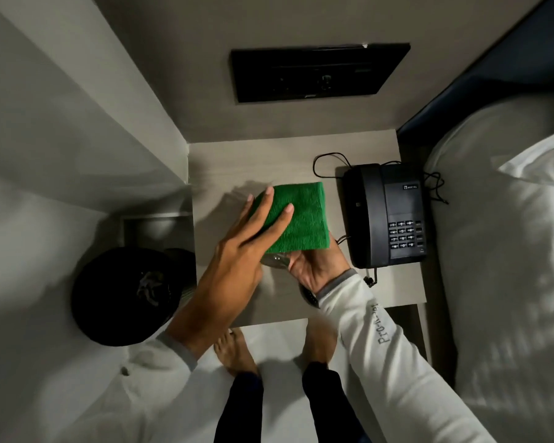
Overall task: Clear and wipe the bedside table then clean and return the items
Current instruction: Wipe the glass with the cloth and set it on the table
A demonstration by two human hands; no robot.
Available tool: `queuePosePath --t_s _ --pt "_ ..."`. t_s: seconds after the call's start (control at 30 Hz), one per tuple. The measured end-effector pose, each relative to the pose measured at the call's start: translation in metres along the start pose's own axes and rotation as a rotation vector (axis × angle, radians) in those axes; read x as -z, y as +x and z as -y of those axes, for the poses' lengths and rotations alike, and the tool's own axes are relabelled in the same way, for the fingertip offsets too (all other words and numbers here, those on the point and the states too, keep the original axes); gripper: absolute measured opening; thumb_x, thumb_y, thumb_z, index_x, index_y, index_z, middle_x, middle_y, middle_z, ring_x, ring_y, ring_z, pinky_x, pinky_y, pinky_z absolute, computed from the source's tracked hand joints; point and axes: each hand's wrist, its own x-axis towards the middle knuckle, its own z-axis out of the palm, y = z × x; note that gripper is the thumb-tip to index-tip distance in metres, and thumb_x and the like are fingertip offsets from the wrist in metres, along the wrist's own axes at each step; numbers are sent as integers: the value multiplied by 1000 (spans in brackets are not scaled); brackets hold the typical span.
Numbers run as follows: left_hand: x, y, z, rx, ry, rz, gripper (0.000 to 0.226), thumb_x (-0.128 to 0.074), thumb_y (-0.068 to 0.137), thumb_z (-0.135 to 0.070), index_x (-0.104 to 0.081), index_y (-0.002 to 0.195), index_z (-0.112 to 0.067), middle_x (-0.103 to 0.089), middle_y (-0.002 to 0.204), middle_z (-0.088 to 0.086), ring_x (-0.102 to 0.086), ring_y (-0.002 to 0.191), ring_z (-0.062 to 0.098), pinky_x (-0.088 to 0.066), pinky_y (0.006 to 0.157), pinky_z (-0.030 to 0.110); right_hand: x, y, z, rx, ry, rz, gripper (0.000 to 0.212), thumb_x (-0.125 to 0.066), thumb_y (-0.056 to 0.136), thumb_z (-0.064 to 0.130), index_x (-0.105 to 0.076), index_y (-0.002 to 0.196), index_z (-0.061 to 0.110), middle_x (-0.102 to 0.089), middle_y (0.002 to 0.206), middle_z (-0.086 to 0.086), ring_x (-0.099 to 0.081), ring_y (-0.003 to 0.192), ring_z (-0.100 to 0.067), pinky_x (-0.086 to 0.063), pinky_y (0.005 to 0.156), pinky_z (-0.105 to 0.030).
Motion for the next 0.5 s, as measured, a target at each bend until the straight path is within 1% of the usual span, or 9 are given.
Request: queuePosePath --t_s 0.03,0.07,0.13,0.2,0.27,0.33,0.4,0.47,0.5 --pt "3 -5 2 -19 -8 15 103 -44 65 36 -44 151 -21 -26 166 5 -23 154 29 -11 124 18 -4 -1 3 -27 -10 -8 52 -92 59 39 -79 98 7 -77 101 -14 -76 90 -26 -64 76 -40" --pt "6 -9 5 -40 -22 30 97 -45 66 37 -49 147 -18 -30 164 7 -27 152 30 -13 124 21 -6 -2 6 -64 -31 -26 47 -83 68 48 -80 94 9 -77 98 -14 -76 88 -25 -64 74 -37" --pt "16 -17 10 -83 -56 94 87 -45 67 36 -59 139 -12 -39 159 10 -33 150 30 -18 125 24 -6 2 11 -113 -120 -75 59 -55 86 63 -76 103 10 -74 106 -14 -74 93 -25 -62 83 -39" --pt "30 -25 15 -145 -91 182 77 -42 68 29 -66 130 -9 -46 155 8 -37 148 27 -22 124 26 -3 7 14 -102 -135 -138 70 -72 74 63 -65 118 9 -68 114 -13 -71 98 -24 -58 95 -39" --pt "43 -30 19 -154 -171 227 74 -38 67 21 -70 126 -11 -50 152 2 -41 146 17 -27 123 28 1 9 15 -71 -94 -147 89 -90 54 56 -62 123 6 -69 112 -12 -71 94 -21 -58 96 -36" --pt "56 -29 20 -99 -249 145 74 -37 67 20 -70 126 -11 -51 151 -1 -47 141 11 -34 117 20 2 7 11 -70 -98 -121 94 -92 56 52 -59 130 5 -68 124 -16 -69 108 -28 -54 102 -46" --pt "65 -18 19 -36 -220 -55 72 -37 69 20 -68 127 -9 -52 151 5 -51 138 13 -38 112 15 0 3 3 -92 -119 -91 99 -86 65 53 -49 143 5 -56 141 -21 -57 124 -38 -46 108 -55" --pt "65 -1 17 8 -173 -188 71 -38 70 22 -65 129 -4 -49 152 11 -48 141 19 -33 120 25 -6 2 -5 -119 -91 -56 100 -83 68 54 -44 147 6 -56 138 -22 -60 114 -36 -55 96 -46" --pt "62 8 16 12 -164 -184 71 -38 70 23 -64 131 -3 -47 153 13 -46 143 23 -29 122 27 -9 1 -7 -141 -68 -41 97 -82 69 54 -47 145 6 -59 133 -21 -63 108 -34 -57 90 -43"
